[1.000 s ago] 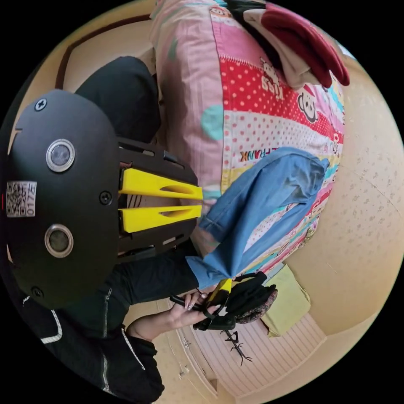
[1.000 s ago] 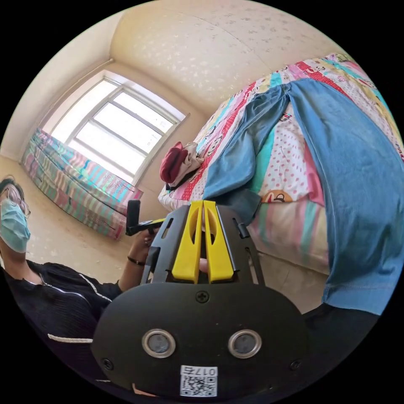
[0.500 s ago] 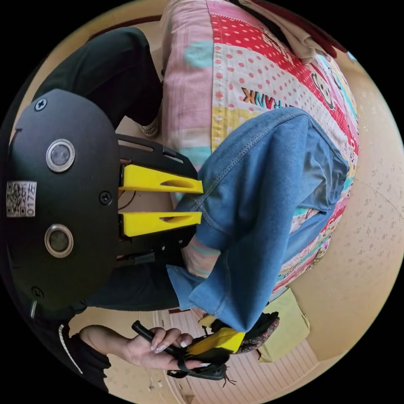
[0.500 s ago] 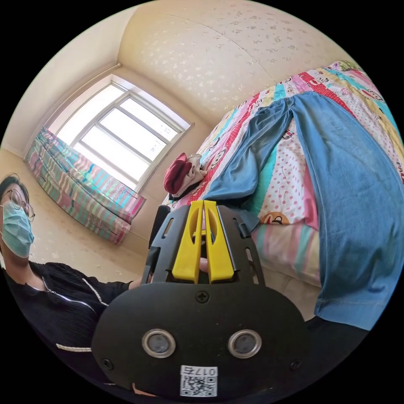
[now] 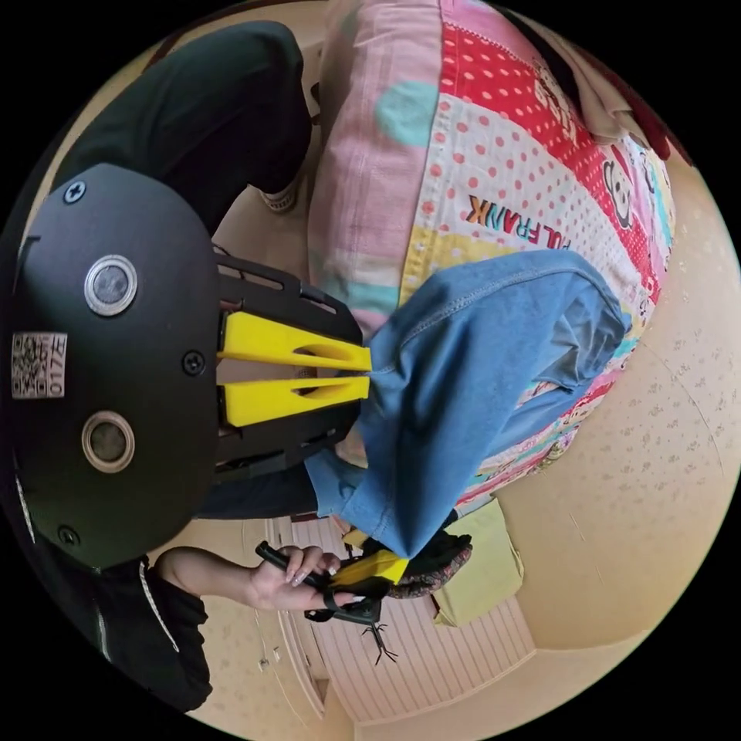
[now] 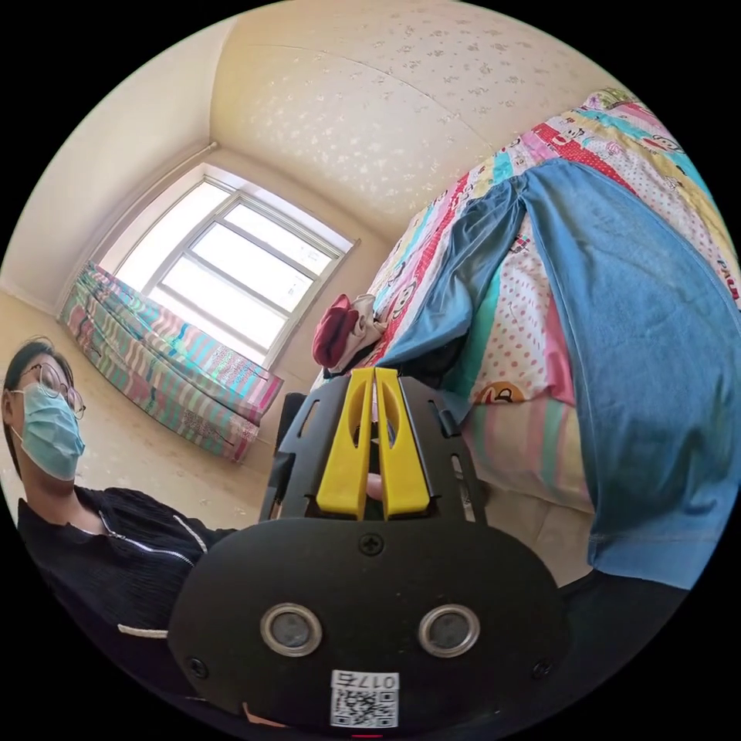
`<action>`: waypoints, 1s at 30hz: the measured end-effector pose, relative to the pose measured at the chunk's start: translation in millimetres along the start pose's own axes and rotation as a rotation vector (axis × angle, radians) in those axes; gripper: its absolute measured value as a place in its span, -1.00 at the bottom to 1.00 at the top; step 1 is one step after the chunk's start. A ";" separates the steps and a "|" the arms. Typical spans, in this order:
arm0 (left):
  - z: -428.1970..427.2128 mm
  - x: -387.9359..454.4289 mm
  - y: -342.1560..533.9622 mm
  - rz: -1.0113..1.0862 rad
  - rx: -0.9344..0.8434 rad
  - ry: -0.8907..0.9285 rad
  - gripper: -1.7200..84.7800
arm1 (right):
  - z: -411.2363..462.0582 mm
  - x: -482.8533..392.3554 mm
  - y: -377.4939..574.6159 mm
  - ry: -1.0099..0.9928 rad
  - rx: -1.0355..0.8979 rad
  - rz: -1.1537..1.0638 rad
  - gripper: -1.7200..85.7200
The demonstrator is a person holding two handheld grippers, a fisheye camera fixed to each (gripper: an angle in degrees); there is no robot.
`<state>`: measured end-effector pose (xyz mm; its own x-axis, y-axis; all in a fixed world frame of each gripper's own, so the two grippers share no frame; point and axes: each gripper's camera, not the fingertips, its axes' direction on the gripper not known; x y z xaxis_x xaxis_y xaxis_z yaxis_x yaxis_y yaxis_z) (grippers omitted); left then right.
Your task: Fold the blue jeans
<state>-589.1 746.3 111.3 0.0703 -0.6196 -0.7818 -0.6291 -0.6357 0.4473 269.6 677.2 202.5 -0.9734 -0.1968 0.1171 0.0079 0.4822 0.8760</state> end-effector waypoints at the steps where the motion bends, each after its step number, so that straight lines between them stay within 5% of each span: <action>1: -15.0 -0.7 0.3 0.012 0.013 0.005 -0.96 | -3.1 -2.9 -3.3 -0.010 -0.008 -0.007 -0.95; 6: -89.1 6.4 6.7 0.123 0.038 0.049 -0.96 | -19.1 -28.5 -13.0 -0.042 -0.015 -0.068 -0.95; 10: -132.7 9.2 31.7 0.217 0.021 -0.097 -0.96 | -16.5 -46.3 -1.0 0.092 -0.035 -0.149 -0.96; 14: -110.9 -30.7 46.4 0.119 -0.076 -0.181 -0.96 | 40.1 -0.7 24.0 0.120 -0.302 -0.021 -0.96; 18: -101.2 -39.1 61.7 0.107 -0.052 -0.290 -0.96 | 51.1 6.8 43.3 0.010 -0.279 0.043 -0.96; 25: -15.7 -86.1 55.7 0.062 -0.272 -0.288 -0.94 | 76.8 31.7 69.0 0.324 -0.477 0.013 -0.95; 30: -20.0 -103.6 57.0 0.032 -0.210 -0.368 -0.86 | 77.6 34.2 90.3 0.340 -0.540 -0.012 -0.92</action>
<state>-616.7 765.0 226.4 -0.2520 -0.4587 -0.8521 -0.4529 -0.7223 0.5227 219.3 780.2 249.3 -0.8480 -0.5020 0.1699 0.1981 -0.0029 0.9802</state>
